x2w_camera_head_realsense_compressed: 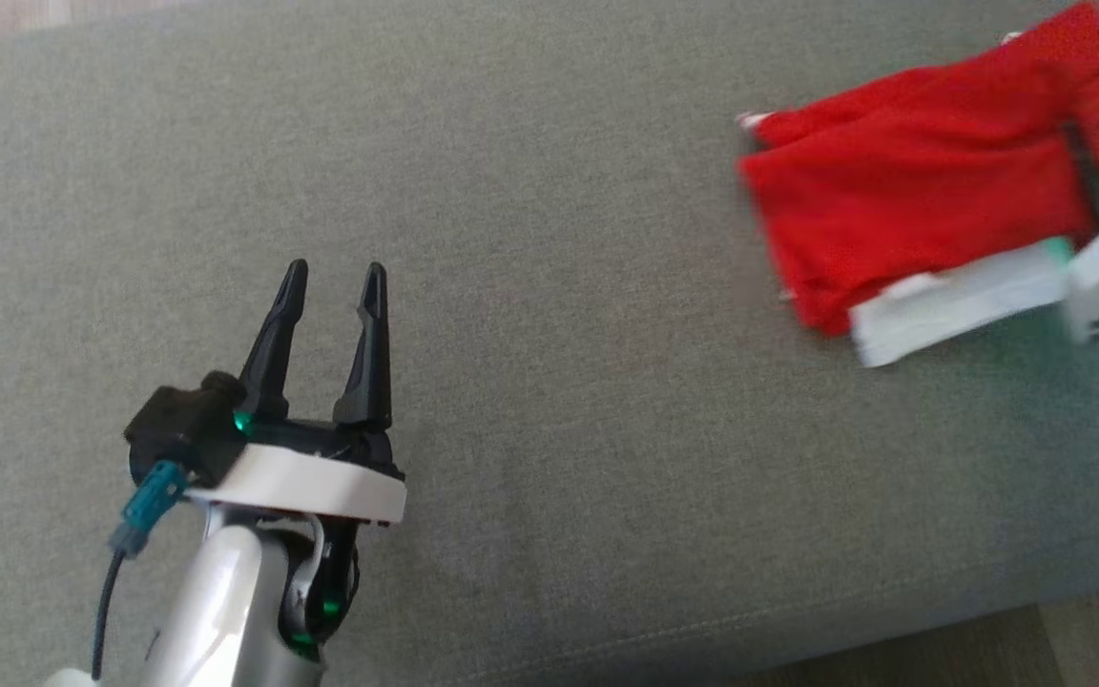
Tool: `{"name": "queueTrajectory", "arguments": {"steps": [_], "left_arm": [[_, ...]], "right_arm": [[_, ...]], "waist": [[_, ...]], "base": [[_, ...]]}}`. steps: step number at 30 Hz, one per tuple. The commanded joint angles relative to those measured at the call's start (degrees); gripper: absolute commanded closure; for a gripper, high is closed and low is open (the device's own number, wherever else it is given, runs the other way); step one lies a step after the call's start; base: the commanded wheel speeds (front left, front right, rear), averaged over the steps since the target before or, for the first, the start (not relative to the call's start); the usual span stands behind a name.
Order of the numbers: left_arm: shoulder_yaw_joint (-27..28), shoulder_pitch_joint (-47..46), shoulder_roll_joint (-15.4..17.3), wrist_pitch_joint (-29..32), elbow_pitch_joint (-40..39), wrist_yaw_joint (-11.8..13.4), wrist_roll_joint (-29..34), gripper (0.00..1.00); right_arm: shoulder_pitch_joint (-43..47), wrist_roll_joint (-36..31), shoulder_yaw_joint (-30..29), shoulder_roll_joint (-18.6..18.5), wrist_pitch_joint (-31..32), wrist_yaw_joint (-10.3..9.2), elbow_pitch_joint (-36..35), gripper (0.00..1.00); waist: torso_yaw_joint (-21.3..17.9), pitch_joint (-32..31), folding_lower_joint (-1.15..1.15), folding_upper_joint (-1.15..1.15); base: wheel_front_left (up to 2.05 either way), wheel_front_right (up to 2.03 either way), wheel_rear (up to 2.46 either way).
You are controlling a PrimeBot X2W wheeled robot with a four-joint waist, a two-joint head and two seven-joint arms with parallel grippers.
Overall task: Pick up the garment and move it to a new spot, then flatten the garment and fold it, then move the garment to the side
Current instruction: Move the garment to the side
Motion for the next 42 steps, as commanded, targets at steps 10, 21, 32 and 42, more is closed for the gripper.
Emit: {"name": "queueTrajectory", "arguments": {"steps": [10, 21, 32, 42], "left_arm": [[1.93, -3.64, 0.17, -0.29, -1.57, -0.62, 1.03, 0.0], [1.59, -5.44, 0.17, -0.29, -1.34, -0.88, 1.27, 0.0], [1.56, -6.22, 0.17, -0.29, -0.96, -0.66, 1.05, 0.0], [1.17, -6.42, 0.17, -0.29, -0.75, -0.51, 0.68, 0.0]], "right_arm": [[-2.01, -3.4, -11.39, -9.82, 3.89, -0.05, 1.87, 1.0], [-3.53, -5.82, -17.32, -8.1, 5.06, -0.05, 2.66, 1.0], [-3.71, -10.56, -24.57, -5.92, 7.27, -0.05, -3.51, 1.0], [-0.15, -11.55, -26.96, -2.85, 10.72, -0.05, -9.91, 0.79]], "waist": [[1.87, 3.57, 0.0, 0.0], [2.59, 5.86, 0.0, 0.0], [2.09, 6.3, 0.0, 0.0], [1.92, 6.56, 0.0, 0.0]], "base": [[0.0, 0.0, 0.0], [0.0, 0.0, 0.0], [0.0, 0.0, 0.0], [0.0, 0.0, 0.0]]}}
